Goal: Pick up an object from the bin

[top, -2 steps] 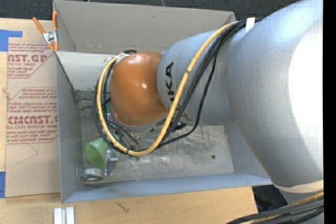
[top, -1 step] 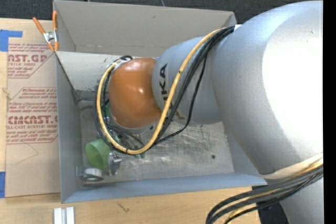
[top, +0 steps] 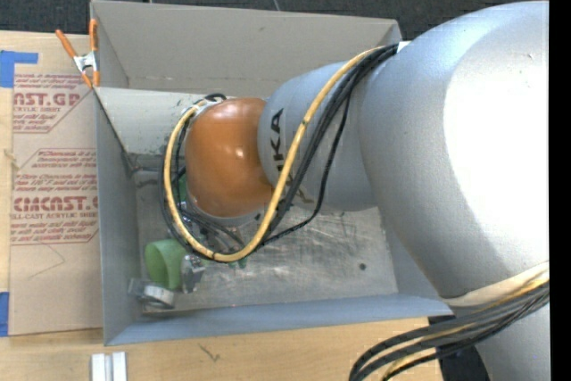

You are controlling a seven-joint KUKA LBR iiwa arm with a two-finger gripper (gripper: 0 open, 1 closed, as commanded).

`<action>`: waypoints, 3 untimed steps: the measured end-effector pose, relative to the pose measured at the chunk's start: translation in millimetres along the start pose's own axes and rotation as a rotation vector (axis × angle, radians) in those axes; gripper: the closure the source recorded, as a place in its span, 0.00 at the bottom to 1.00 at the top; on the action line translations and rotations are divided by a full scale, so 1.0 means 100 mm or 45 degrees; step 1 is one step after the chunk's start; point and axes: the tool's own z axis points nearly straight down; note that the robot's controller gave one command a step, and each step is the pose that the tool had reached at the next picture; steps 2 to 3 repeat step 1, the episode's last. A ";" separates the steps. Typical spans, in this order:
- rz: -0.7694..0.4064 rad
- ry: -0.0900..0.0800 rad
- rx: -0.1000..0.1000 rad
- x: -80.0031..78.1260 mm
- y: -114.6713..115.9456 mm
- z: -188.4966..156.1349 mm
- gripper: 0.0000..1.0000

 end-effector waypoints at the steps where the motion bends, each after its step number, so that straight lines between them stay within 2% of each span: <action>1: 0.038 -0.015 0.000 -0.36 -0.32 -1.77 1.00; 3: 0.038 -0.015 0.000 -0.36 -0.32 -1.77 1.00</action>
Offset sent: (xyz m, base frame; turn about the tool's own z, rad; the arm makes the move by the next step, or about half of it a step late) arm 0.0395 -0.0238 0.1720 0.0283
